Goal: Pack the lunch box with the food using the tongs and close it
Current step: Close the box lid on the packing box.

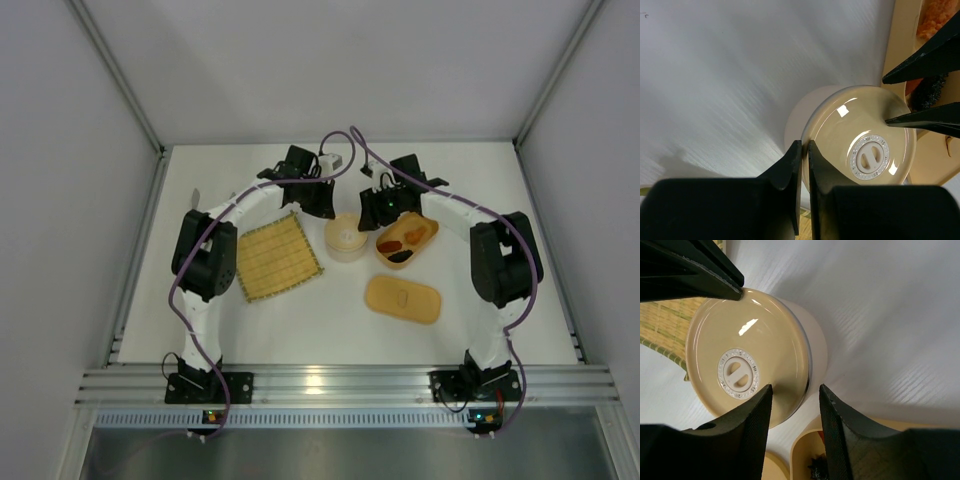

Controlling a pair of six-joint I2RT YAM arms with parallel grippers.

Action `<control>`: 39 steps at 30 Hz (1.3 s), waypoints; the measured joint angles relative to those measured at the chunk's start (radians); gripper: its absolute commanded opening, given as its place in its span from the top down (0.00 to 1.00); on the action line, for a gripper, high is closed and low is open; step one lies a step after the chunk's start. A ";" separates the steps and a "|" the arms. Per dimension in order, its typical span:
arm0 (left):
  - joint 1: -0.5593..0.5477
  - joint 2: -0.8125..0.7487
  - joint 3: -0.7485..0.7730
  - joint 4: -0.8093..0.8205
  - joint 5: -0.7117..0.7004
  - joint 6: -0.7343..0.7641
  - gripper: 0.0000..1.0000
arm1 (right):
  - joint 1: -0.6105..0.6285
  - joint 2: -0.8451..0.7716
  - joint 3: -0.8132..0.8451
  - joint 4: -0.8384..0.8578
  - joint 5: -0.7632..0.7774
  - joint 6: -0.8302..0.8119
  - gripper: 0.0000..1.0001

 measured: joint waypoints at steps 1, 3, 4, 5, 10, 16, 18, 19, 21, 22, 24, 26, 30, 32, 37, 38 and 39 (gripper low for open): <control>0.000 0.000 0.000 0.000 0.000 -0.001 1.00 | 0.000 0.000 -0.003 0.003 -0.002 0.000 0.58; 0.000 0.000 0.000 0.001 0.001 -0.003 1.00 | 0.000 0.000 -0.006 0.005 -0.006 0.000 0.58; 0.002 0.000 0.000 0.001 0.002 -0.005 1.00 | 0.000 0.000 -0.010 0.009 -0.006 0.001 0.59; 0.002 0.000 -0.001 0.002 0.003 -0.009 1.00 | 0.000 0.000 -0.011 0.011 -0.008 0.001 0.59; 0.008 0.000 -0.002 0.003 0.014 -0.013 1.00 | 0.000 0.000 -0.012 0.012 -0.010 0.001 0.59; 0.011 0.000 -0.002 0.003 0.030 0.000 0.91 | 0.000 -0.002 -0.011 0.011 -0.011 0.001 0.58; 0.012 0.000 0.006 -0.006 0.034 0.014 0.82 | 0.000 -0.003 -0.010 0.008 -0.010 0.001 0.58; 0.012 0.000 0.009 -0.016 0.034 0.020 0.78 | 0.000 -0.003 -0.009 0.005 -0.010 0.002 0.58; 0.012 0.000 0.016 -0.041 0.034 0.030 0.69 | 0.001 -0.003 0.002 -0.010 -0.005 0.000 0.58; 0.011 0.000 0.022 -0.056 0.032 0.037 0.67 | 0.001 -0.003 0.006 -0.020 -0.001 0.000 0.58; 0.012 0.000 0.040 -0.098 0.032 0.041 0.55 | 0.001 -0.003 0.026 -0.051 0.004 0.000 0.57; 0.012 0.000 0.068 -0.130 0.032 0.045 0.48 | 0.000 -0.007 0.050 -0.078 0.005 0.000 0.57; 0.016 -0.004 0.134 -0.158 0.033 0.044 0.36 | -0.012 -0.038 0.099 -0.101 0.002 0.000 0.56; 0.020 -0.013 0.159 -0.171 0.035 0.047 0.33 | -0.024 -0.072 0.115 -0.105 -0.005 0.000 0.56; 0.029 -0.068 0.171 -0.201 0.055 0.074 0.32 | -0.069 -0.192 0.103 -0.129 -0.036 -0.024 0.56; 0.031 -0.082 0.171 -0.211 0.067 0.087 0.32 | -0.081 -0.223 0.084 -0.139 -0.045 -0.039 0.56; 0.032 -0.099 0.168 -0.220 0.079 0.101 0.32 | -0.098 -0.266 0.051 -0.151 -0.056 -0.060 0.56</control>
